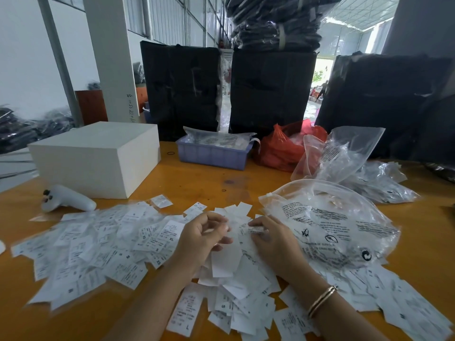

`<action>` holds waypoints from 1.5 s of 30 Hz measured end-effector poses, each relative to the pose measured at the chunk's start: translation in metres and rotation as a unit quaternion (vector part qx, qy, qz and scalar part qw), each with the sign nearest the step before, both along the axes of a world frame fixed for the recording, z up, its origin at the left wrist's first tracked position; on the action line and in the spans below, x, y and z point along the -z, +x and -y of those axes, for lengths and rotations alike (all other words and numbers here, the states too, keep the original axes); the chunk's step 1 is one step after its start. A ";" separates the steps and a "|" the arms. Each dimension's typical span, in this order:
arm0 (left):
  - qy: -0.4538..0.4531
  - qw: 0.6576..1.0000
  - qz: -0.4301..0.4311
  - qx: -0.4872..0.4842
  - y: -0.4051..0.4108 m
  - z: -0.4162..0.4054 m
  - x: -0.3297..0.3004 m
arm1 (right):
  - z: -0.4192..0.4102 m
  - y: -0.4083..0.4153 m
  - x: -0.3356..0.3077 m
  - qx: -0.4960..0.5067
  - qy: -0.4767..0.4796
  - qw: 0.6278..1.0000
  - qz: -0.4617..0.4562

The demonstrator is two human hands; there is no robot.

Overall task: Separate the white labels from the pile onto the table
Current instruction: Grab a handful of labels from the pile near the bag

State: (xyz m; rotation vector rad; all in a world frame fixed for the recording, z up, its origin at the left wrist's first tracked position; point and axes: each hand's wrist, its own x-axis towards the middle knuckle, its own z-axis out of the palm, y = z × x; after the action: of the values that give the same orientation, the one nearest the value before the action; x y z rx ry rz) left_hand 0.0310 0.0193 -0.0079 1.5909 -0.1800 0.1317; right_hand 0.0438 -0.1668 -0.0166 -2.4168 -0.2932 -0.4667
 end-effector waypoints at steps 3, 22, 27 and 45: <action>0.079 0.996 0.041 -0.017 0.000 0.000 0.002 | 0.003 -0.001 -0.001 -0.032 0.076 0.996 0.029; 0.189 0.976 0.107 0.023 0.000 0.004 0.007 | -0.015 -0.018 -0.005 -0.097 0.132 0.986 0.007; 0.117 0.990 0.067 0.039 0.001 0.006 0.006 | -0.020 -0.019 -0.007 -0.105 0.155 0.982 0.030; 0.134 0.985 0.112 -0.007 0.001 0.005 0.004 | -0.020 -0.021 -0.022 -0.093 0.545 0.833 0.018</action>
State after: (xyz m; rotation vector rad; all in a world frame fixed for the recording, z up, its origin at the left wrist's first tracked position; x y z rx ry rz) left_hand 0.0322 0.0145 -0.0120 1.8453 -0.3751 0.3085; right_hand 0.0227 -0.1467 0.0058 -1.2428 -0.1892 -0.4206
